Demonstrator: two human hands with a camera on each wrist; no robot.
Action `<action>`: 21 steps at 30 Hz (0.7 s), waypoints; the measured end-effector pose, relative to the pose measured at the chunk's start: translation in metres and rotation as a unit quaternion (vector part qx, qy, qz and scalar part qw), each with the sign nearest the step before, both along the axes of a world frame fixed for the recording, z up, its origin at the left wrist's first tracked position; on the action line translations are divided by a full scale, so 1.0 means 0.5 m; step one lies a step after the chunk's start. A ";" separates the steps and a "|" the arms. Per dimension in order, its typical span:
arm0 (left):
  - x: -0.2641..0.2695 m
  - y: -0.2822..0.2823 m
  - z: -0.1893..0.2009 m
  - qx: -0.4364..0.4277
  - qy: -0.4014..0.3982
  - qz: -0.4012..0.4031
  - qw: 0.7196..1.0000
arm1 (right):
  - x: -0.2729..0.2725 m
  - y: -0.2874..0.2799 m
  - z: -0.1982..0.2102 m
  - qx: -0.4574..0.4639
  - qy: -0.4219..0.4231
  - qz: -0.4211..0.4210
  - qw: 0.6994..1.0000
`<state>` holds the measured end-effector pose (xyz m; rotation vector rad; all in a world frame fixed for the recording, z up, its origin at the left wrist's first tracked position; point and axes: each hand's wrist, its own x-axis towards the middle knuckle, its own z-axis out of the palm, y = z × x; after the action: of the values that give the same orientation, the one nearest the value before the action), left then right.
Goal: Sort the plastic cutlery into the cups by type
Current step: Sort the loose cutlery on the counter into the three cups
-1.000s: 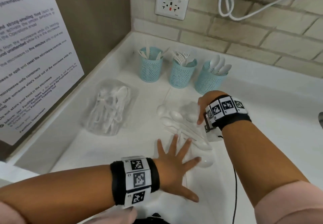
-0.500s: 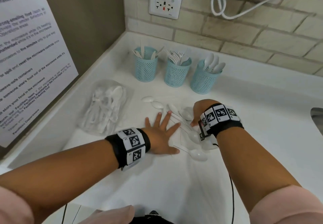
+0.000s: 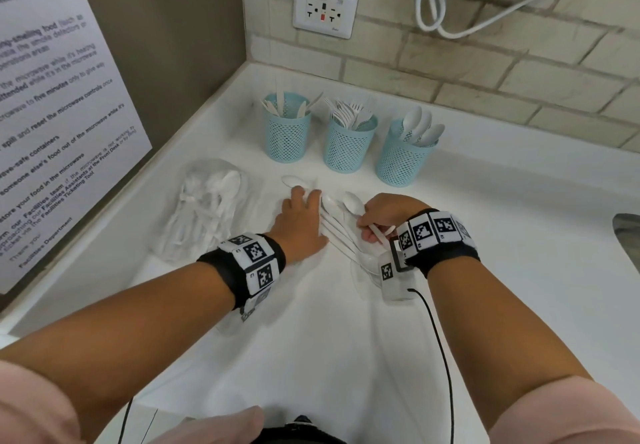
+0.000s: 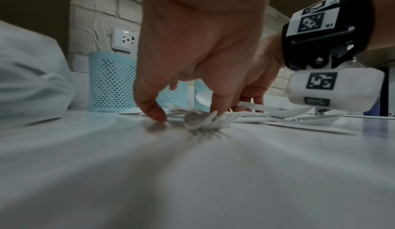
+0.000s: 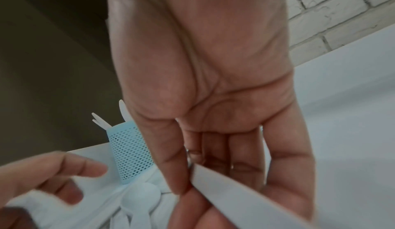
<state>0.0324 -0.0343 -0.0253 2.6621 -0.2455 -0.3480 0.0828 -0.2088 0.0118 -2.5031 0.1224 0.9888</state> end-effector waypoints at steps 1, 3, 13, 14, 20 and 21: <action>0.003 0.001 0.002 -0.021 0.005 0.028 0.999 | 0.001 -0.001 -0.002 0.013 -0.001 -0.016 1.000; 0.010 0.005 0.005 -0.057 0.021 0.064 0.996 | 0.001 0.001 -0.005 0.029 -0.003 -0.031 0.999; 0.036 0.038 0.009 -0.211 0.112 0.181 0.954 | -0.003 0.026 -0.028 -0.011 -0.086 -0.048 0.995; 0.036 0.039 0.008 -0.240 0.128 0.199 0.942 | -0.002 0.029 -0.034 -0.018 -0.101 -0.047 0.994; 0.032 0.027 0.024 -0.346 0.193 0.247 0.884 | 0.004 0.058 -0.047 -0.073 -0.178 -0.019 0.981; 0.031 0.025 0.026 -0.352 0.206 0.243 0.880 | 0.006 0.063 -0.045 -0.081 -0.175 -0.015 0.981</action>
<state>0.0478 -0.0217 -0.0122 1.7881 0.3660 -0.5245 0.0858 -0.1771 -0.0108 -2.7716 0.1343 0.5318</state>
